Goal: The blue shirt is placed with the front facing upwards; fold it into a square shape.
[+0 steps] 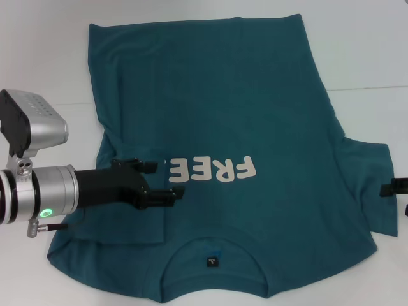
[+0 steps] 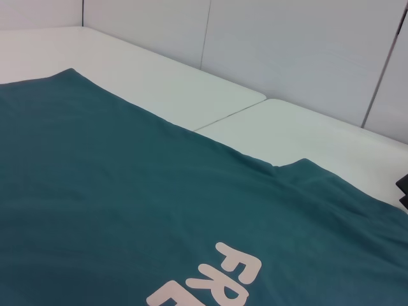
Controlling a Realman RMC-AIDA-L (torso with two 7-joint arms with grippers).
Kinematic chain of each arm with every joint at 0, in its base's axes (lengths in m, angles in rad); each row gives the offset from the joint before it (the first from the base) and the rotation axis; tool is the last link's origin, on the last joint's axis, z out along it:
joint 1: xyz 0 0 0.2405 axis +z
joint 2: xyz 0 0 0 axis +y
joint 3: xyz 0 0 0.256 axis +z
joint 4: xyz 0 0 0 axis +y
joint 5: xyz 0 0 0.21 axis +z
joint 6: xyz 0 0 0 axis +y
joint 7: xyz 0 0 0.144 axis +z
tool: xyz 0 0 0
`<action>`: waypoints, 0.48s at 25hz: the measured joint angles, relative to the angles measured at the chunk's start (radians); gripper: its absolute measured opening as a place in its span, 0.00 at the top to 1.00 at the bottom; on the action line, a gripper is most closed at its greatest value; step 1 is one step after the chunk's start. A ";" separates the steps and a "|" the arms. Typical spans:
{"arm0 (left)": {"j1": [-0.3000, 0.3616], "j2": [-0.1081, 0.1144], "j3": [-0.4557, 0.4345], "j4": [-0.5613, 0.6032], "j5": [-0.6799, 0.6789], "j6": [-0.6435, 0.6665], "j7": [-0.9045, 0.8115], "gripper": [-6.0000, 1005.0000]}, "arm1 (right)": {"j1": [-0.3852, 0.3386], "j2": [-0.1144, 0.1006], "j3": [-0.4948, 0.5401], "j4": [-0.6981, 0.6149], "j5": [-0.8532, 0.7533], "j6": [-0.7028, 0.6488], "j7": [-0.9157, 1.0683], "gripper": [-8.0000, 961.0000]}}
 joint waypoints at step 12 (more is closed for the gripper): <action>-0.003 0.000 0.000 0.000 0.000 0.000 0.000 0.12 | 0.008 0.012 -0.002 0.010 -0.004 0.023 -0.007 0.17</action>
